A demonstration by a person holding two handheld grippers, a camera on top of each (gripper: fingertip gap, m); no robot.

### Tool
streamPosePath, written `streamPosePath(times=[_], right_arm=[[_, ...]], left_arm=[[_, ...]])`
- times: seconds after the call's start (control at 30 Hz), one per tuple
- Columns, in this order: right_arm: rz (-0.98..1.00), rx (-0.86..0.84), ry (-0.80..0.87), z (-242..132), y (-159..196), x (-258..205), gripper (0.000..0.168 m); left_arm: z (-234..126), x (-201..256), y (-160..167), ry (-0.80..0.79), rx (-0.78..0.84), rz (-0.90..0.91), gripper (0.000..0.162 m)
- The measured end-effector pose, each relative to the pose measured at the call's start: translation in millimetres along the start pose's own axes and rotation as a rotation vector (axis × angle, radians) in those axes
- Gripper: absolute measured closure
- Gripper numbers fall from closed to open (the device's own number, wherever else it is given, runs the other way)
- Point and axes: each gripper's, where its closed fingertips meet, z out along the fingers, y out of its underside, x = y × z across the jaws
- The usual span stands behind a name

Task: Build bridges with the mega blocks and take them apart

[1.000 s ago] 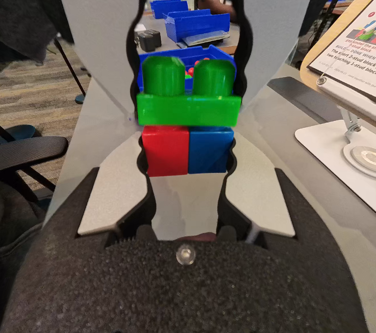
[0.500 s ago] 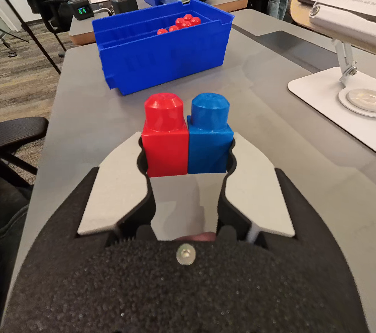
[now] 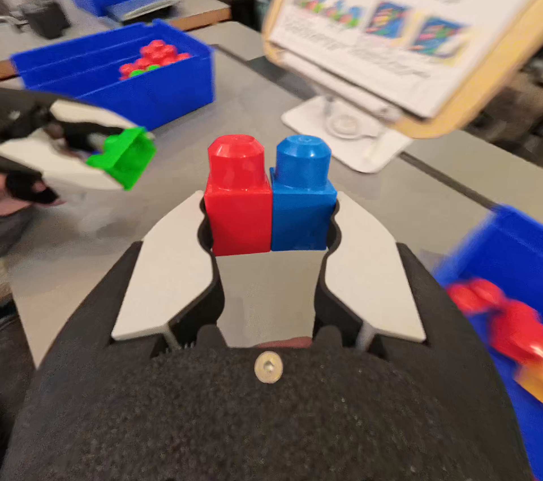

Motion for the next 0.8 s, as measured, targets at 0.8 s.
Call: streamPosePath(times=[0.8], right_arm=[[0.540, -0.868, 0.373, -46.0, 192.3, 211.5, 0.071]], left_arm=[[4.0, 25.3, 21.0, 0.117, -0.075, 0.080, 0.087]])
